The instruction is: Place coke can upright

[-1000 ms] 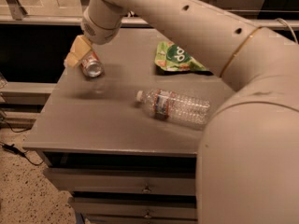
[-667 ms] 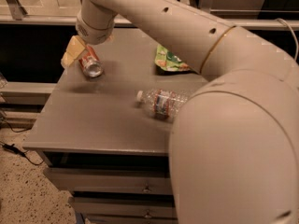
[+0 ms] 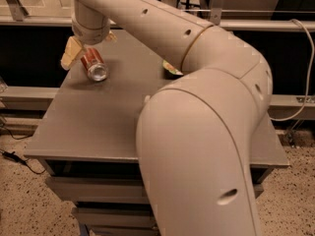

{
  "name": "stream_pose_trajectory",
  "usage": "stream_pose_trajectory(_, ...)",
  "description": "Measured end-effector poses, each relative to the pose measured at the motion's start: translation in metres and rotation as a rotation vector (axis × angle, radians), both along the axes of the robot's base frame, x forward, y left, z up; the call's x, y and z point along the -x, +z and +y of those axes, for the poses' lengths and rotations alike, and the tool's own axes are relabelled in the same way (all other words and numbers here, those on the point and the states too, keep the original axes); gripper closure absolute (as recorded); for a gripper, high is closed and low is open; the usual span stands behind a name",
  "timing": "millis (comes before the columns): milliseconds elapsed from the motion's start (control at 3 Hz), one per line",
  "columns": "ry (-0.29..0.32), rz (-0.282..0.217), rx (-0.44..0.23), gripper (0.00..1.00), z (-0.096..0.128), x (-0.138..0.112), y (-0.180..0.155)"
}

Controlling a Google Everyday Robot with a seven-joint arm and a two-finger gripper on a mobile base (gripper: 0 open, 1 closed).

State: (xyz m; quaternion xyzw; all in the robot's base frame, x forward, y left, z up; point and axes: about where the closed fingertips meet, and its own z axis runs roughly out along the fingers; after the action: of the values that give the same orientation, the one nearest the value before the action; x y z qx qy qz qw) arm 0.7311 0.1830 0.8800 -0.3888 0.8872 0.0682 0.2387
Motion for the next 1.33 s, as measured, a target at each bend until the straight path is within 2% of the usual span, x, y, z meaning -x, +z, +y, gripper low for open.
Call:
stream_pose_trajectory(333,-0.022,0.005,0.028,0.00,0.006,-0.005,-0.003)
stream_pose_trajectory(667,-0.079,0.019,0.089,0.00,0.004,-0.018,-0.014)
stream_pose_trajectory(1000,-0.129,0.039,0.133,0.00,0.003,-0.026,-0.025)
stream_pose_trajectory(1333,-0.153,0.064,0.161,0.00,0.009,-0.028,-0.030)
